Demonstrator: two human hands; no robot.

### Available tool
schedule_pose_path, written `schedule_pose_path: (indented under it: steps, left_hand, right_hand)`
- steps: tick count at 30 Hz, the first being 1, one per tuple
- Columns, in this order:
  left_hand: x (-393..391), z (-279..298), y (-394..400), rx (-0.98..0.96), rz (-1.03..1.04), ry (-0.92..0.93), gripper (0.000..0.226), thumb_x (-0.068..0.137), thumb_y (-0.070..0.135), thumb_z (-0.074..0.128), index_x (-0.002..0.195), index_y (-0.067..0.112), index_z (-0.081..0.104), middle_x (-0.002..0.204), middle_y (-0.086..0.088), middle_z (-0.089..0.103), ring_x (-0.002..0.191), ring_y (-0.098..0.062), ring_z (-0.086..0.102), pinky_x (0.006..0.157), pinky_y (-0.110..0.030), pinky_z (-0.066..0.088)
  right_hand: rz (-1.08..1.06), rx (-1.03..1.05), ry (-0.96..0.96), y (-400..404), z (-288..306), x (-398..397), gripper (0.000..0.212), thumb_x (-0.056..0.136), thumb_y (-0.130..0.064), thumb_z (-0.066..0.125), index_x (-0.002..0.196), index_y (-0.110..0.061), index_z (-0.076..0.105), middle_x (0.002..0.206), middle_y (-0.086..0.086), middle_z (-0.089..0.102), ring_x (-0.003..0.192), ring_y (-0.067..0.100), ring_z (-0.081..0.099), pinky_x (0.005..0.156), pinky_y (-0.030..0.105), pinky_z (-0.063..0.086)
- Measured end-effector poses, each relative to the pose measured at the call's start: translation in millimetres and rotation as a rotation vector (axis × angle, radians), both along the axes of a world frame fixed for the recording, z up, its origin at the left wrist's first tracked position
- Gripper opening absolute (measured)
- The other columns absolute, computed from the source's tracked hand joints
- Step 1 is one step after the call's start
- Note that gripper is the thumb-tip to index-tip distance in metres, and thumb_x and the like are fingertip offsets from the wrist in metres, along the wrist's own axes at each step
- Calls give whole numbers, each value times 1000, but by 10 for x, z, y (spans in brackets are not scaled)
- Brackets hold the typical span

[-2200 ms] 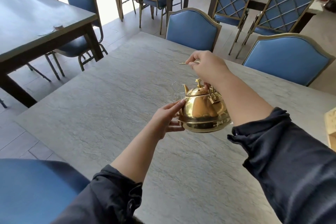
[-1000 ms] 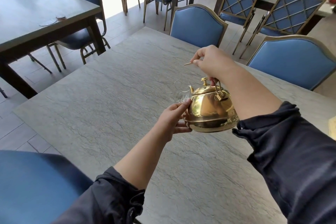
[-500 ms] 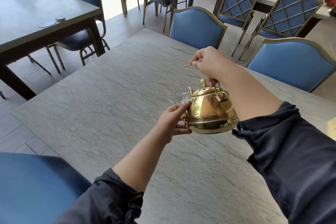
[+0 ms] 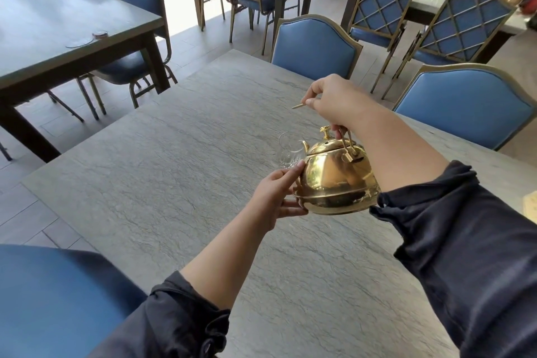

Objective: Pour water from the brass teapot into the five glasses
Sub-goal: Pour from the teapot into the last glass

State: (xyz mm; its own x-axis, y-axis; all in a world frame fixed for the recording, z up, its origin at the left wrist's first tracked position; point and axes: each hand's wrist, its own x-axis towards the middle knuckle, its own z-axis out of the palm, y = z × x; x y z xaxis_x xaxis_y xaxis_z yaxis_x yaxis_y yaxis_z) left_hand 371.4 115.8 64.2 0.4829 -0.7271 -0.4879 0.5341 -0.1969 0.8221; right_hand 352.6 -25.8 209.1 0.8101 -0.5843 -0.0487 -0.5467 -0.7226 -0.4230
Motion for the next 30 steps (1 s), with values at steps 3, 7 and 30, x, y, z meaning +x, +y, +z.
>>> schedule_pose_path:
  steps: [3, 7, 30]
  left_hand:
    - [-5, 13, 6, -3, 2, 7, 38, 87, 51, 68, 106, 18, 65, 97, -13, 67, 70, -28, 75, 69, -40, 65]
    - [-18, 20, 2, -9, 4, 10, 39, 87, 51, 68, 107, 17, 65, 97, -13, 68, 71, -28, 75, 70, -41, 65]
    - [-18, 39, 35, -14, -15, 3, 37, 86, 52, 68, 104, 19, 65, 101, -15, 67, 73, -30, 74, 69, -40, 65]
  right_hand:
    - [6, 2, -6, 1, 18, 0, 15, 99, -21, 54, 105, -18, 67, 68, -3, 53, 57, 11, 50, 62, 30, 51]
    - [10, -6, -6, 1, 27, 0, 17, 99, -20, 53, 107, -17, 67, 69, -3, 52, 57, 11, 50, 65, 31, 53]
    - [7, -22, -12, -10, 19, 37, 16, 98, -20, 55, 105, -17, 69, 71, -2, 54, 58, 13, 51, 72, 39, 56]
